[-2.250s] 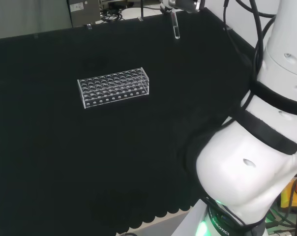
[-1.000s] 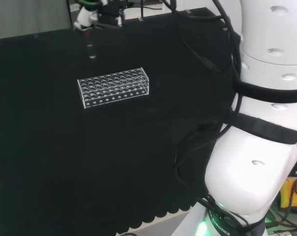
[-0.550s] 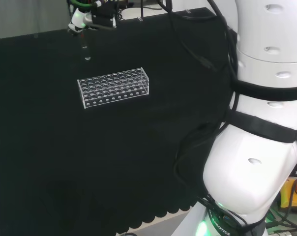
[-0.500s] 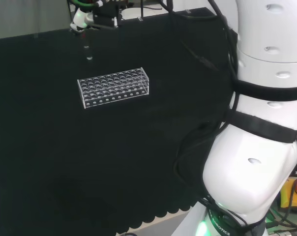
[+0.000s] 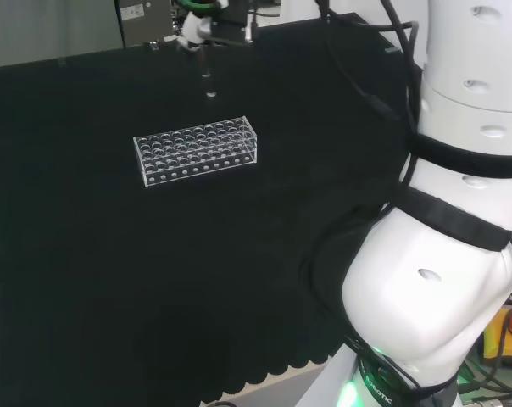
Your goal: Shake the test tube.
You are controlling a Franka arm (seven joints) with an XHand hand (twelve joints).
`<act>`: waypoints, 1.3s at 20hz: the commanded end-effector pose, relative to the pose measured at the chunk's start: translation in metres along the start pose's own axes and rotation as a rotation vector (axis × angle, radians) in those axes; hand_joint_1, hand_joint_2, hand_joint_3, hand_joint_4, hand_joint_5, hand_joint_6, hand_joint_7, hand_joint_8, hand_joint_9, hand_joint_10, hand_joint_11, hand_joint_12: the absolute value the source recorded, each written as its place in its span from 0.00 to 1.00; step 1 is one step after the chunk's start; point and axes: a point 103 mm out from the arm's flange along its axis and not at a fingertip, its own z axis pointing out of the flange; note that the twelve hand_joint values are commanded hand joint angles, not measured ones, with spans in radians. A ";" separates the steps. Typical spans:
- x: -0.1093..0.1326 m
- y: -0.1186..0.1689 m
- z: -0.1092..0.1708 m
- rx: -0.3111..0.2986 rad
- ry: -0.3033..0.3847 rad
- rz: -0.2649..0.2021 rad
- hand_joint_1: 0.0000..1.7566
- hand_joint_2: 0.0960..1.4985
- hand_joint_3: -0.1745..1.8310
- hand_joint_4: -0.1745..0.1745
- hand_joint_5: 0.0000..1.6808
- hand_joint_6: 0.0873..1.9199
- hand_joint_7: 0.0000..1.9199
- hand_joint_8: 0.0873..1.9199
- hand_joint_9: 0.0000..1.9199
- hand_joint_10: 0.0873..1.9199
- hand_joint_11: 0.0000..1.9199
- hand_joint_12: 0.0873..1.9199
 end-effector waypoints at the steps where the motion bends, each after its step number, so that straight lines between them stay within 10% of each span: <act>1: -0.048 -0.003 -0.013 -0.025 -0.029 0.097 0.71 0.38 0.40 0.00 0.85 0.15 0.92 0.18 0.88 0.35 0.70 0.42; 10: -0.043 0.000 -0.012 -0.023 -0.017 0.090 0.71 0.38 0.40 0.00 0.85 0.15 0.92 0.18 0.88 0.35 0.70 0.42; 26: 0.099 -0.001 0.021 0.043 0.049 -0.175 0.71 0.38 0.40 0.00 0.85 0.15 0.92 0.17 0.88 0.35 0.70 0.42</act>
